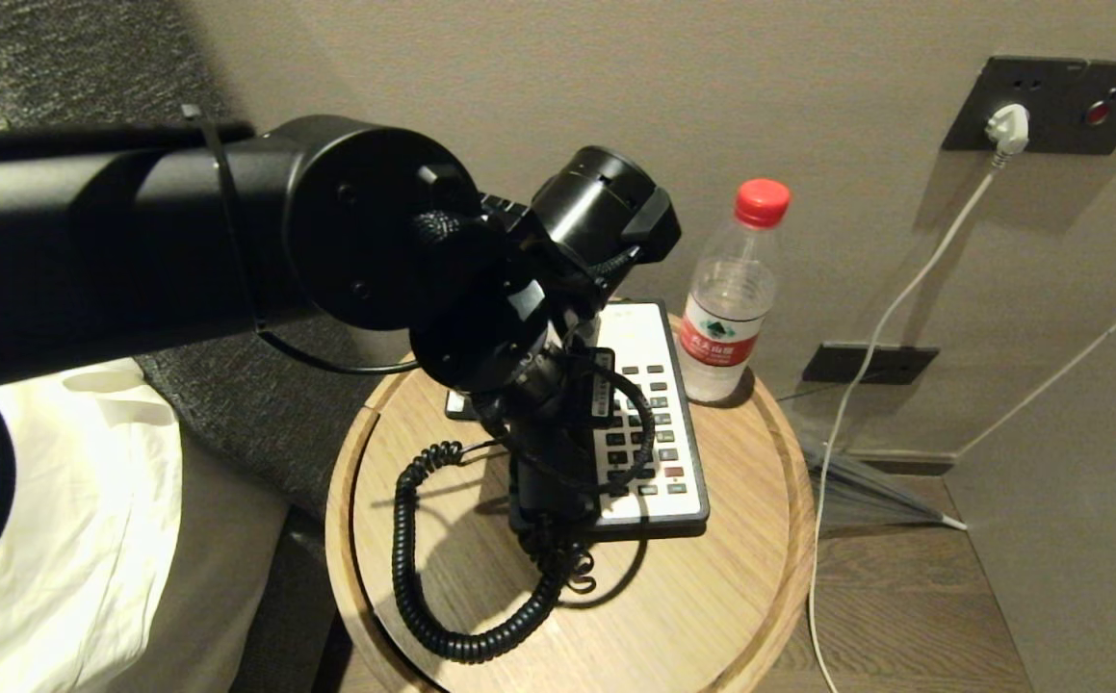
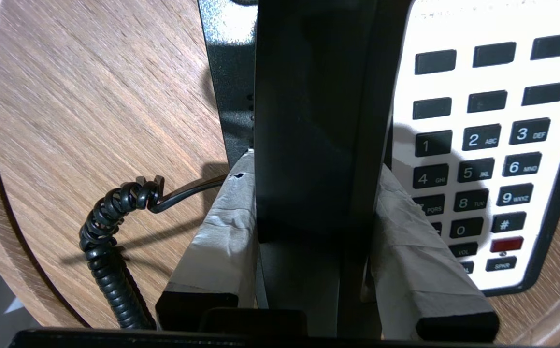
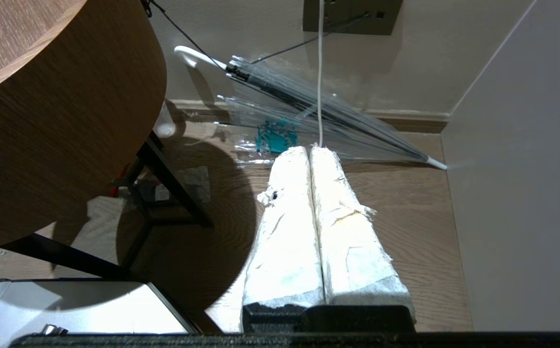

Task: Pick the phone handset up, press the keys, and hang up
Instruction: Pick up the desk phone handset

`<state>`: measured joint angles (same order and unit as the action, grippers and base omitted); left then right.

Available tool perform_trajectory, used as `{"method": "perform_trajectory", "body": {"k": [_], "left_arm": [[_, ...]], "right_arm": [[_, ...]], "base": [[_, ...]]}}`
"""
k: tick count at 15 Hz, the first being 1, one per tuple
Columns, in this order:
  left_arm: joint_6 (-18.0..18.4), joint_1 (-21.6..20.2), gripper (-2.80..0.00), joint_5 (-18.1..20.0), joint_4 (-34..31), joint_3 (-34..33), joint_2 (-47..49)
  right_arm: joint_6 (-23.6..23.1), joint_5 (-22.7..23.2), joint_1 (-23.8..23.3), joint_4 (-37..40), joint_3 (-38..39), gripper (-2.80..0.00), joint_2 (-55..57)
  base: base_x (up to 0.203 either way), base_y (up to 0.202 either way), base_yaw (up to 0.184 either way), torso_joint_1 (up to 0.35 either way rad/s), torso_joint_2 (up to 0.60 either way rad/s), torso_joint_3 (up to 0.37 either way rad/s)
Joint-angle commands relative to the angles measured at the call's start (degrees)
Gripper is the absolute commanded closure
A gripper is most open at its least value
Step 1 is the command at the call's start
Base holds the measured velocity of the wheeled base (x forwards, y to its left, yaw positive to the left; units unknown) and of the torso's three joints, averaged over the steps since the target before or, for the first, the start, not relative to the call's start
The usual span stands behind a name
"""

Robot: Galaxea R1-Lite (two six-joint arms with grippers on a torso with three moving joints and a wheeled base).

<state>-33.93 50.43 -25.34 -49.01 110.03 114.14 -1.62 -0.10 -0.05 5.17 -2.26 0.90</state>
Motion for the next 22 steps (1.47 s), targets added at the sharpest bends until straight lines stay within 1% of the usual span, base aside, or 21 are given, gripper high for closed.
{"method": "perform_trajectory", "body": {"k": [1,5,15,16,22], "left_arm": [[-0.4,-0.4,0.00,-1.1,-0.9,0.0,0.3],[-0.4,-1.9,0.00,-1.7,-0.9,0.0,-0.3],[-0.3,-2.6,0.00,-1.8,-1.2,-0.2,-0.8],[-0.3,-2.5,-2.80,-1.8,-1.4,-0.3,-0.8],[-0.4,-2.4,-2.80,-1.8,-1.2,-0.3,-0.8]], "right_arm": [[0.0,0.0,0.0,0.0,0.0,0.00,0.1],[0.0,0.0,0.0,0.0,0.0,0.00,0.0],[0.0,0.0,-0.1,0.0,0.0,0.00,0.0],[0.0,0.0,0.0,0.0,0.0,0.00,0.0],[0.0,0.0,-0.1,0.0,0.0,0.00,0.0]], "base": [[0.000,0.000,0.000,0.000,0.00,0.000],[0.000,0.000,0.000,0.000,0.00,0.000],[0.000,0.000,0.000,0.000,0.00,0.000],[0.000,0.000,0.000,0.000,0.00,0.000],[0.000,0.000,0.000,0.000,0.00,0.000]]}}
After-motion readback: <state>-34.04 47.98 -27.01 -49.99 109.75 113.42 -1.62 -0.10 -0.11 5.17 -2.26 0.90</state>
